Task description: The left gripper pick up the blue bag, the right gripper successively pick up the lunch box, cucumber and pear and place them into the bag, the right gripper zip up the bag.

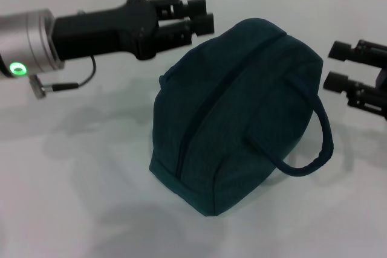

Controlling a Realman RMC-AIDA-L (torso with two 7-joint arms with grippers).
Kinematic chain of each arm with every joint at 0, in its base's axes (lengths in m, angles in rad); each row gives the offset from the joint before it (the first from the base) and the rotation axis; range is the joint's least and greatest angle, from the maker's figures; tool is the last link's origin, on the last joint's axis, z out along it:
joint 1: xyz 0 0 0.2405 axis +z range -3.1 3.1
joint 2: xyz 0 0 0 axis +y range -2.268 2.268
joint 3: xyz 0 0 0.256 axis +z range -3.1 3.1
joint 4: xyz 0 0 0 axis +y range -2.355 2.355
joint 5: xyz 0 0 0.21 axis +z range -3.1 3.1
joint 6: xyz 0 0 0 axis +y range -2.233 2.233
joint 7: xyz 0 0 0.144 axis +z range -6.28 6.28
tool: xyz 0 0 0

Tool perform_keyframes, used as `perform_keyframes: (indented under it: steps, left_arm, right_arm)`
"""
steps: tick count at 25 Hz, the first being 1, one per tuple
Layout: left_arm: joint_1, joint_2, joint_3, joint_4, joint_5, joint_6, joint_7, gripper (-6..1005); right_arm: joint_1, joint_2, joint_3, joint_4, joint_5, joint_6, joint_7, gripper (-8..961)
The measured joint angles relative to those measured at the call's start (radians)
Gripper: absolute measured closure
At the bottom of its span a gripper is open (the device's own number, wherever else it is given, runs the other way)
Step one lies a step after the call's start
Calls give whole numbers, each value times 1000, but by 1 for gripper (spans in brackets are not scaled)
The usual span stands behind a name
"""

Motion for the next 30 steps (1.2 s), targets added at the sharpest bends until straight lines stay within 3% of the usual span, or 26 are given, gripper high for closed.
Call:
perform_keyframes:
  steps: [3, 8, 19, 30]
  left_arm:
    - [4, 0, 7, -78, 0, 6, 78, 563]
    - [36, -2, 76, -102, -27, 41, 187, 525]
    - [46, -4, 132, -172, -40, 44, 308, 115]
    - [46, -1, 130, -182, -40, 40, 326, 106]
  right_arm:
    - [2, 14, -1, -28, -19, -51, 14, 392]
    - [5, 26, -1, -87, -38, -103, 62, 388]
    - [44, 15, -12, -106, -93, -111, 101, 385]
    - [57, 20, -7, -107, -96, -83, 104, 383]
